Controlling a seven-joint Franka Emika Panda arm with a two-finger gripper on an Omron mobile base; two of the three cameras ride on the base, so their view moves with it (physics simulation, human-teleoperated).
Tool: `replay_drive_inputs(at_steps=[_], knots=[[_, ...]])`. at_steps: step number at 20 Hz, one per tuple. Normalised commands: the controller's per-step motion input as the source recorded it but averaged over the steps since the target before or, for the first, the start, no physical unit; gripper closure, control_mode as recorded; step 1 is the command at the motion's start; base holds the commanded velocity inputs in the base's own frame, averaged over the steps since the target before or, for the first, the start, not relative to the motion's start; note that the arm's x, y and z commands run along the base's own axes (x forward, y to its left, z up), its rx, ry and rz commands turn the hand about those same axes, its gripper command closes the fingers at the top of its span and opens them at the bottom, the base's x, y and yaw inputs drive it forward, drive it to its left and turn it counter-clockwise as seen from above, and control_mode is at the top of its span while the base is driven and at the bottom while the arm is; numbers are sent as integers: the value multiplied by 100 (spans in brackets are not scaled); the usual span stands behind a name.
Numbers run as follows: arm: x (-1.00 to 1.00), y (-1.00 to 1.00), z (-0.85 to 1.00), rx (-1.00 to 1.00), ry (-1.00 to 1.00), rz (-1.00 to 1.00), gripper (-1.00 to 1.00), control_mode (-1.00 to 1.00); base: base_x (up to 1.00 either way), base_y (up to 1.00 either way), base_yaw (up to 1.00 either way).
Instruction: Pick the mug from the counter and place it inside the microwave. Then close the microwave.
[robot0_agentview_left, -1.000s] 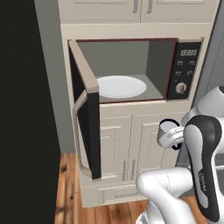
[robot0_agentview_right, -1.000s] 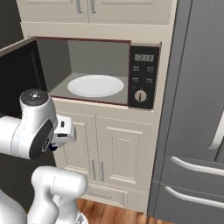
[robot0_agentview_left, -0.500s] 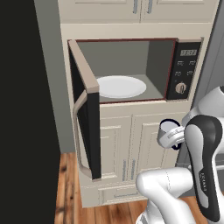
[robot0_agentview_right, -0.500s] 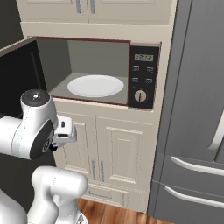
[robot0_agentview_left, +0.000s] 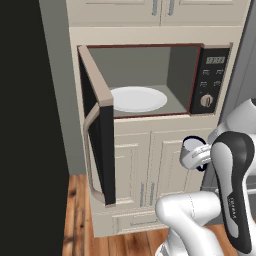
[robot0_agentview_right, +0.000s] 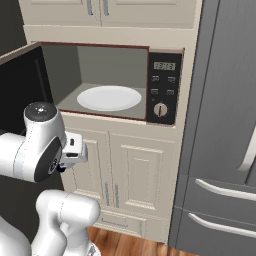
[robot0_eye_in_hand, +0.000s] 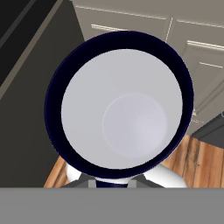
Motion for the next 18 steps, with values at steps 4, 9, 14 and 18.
replay_drive_inputs(at_steps=[4,9,14,18], knots=[[0,0,0,0,0,0,100,100,0,0,0],[0,0,0,0,0,0,100,100,0,0,0],[0,0,0,0,0,0,100,100,0,0,0],[0,0,0,0,0,0,100,-100,0,0,0]])
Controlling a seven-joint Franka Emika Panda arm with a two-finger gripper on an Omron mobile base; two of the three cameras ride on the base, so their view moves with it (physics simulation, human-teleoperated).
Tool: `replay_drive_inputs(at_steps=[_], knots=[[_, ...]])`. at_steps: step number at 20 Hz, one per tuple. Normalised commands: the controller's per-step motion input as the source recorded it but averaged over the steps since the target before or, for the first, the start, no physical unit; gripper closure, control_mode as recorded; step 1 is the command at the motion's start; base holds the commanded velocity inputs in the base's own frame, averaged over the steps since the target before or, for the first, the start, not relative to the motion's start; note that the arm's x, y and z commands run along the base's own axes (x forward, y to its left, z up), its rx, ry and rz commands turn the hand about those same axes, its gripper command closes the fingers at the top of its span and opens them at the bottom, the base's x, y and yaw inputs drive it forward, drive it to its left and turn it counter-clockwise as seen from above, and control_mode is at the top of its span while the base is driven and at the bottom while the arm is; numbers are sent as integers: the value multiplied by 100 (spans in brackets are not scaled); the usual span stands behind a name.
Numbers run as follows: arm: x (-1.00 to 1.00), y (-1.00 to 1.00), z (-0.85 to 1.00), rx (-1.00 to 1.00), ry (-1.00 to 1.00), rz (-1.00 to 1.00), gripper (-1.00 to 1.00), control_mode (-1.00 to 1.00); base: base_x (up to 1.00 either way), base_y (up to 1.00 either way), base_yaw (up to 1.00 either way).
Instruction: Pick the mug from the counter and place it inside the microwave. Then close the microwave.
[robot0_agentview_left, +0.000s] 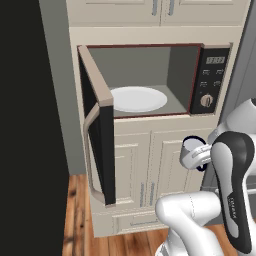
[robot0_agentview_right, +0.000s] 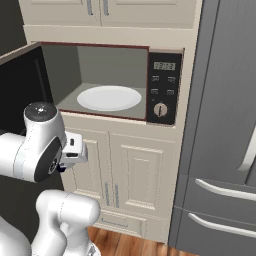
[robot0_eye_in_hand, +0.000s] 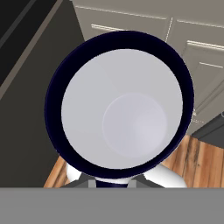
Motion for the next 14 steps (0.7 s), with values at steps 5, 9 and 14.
replay_drive_inputs(at_steps=[5,9,14], knots=[[1,13,0,0,-2,0,100,-100,0,0,0],[0,16,0,0,-11,0,100,-100,0,0,0],[4,11,36,0,-6,2,100,-100,0,0,0]])
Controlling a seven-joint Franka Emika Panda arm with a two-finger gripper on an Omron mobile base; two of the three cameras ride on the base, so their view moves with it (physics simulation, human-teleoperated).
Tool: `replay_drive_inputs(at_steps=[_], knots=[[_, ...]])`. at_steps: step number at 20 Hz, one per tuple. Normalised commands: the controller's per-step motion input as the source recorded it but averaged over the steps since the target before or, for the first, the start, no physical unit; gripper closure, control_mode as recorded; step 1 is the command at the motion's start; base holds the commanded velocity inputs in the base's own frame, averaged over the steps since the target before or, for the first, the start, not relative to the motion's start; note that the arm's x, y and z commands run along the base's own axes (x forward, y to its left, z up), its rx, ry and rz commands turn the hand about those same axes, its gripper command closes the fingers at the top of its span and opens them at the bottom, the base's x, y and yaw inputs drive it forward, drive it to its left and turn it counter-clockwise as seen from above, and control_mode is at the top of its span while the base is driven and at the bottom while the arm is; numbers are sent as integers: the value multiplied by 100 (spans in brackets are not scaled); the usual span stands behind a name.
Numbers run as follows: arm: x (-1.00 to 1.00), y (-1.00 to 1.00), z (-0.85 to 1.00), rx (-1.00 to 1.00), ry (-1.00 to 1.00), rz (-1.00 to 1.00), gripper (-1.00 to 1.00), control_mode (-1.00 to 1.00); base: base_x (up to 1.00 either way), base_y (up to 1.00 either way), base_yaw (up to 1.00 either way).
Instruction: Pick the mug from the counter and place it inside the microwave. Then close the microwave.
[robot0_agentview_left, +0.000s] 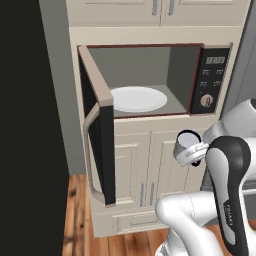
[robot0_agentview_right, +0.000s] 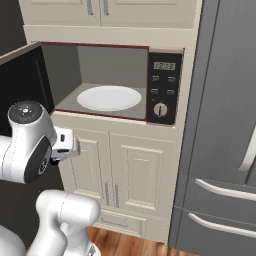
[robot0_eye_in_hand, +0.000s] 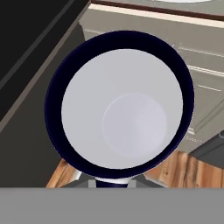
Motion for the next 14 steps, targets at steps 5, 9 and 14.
replay_drive_inputs(at_steps=[5,9,14], knots=[[26,0,61,0,-4,0,100,-100,0,0,0],[34,0,46,0,-5,0,100,-100,0,0,0],[60,0,1,1,-1,0,100,-100,0,0,0]])
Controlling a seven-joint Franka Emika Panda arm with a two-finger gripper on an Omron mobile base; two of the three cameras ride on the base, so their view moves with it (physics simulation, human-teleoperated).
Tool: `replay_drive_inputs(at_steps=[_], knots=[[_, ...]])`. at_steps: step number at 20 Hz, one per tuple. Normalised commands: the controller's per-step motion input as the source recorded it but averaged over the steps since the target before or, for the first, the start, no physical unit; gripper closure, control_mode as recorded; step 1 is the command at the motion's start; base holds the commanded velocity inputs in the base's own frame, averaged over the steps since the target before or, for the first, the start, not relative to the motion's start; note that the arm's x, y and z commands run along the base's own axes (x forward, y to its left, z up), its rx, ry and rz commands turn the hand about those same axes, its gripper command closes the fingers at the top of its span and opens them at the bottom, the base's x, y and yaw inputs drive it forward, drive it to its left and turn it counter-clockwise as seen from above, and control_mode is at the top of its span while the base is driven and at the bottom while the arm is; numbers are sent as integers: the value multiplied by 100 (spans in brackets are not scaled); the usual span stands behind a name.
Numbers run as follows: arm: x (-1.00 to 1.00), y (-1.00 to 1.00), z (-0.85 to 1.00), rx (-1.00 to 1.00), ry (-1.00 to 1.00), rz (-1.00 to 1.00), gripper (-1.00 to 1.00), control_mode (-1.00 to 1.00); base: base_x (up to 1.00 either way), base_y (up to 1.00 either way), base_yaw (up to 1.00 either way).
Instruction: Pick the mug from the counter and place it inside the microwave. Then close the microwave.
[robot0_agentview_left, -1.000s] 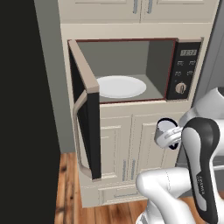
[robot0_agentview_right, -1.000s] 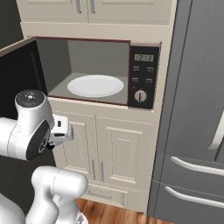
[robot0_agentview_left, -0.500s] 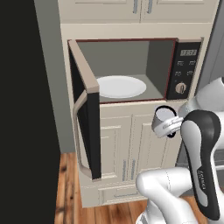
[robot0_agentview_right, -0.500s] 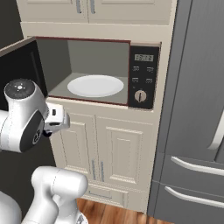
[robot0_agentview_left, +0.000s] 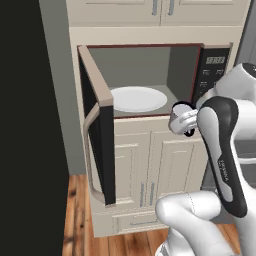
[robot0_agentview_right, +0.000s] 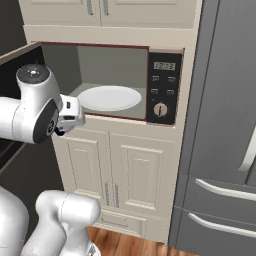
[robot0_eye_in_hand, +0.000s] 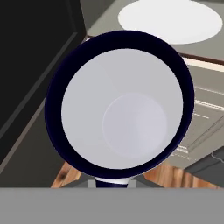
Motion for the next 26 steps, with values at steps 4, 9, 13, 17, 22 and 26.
replay_drive_inputs(at_steps=[4,9,13,17,22,26], knots=[[63,0,-3,1,-2,0,100,-100,0,0,0],[64,0,0,0,-1,0,100,-100,0,0,0],[55,0,4,4,0,0,100,-100,0,0,0],[27,2,-1,0,0,-1,100,-100,0,0,0],[49,0,-1,0,0,0,100,-100,0,0,0],[32,1,0,0,0,0,100,-100,0,0,0]])
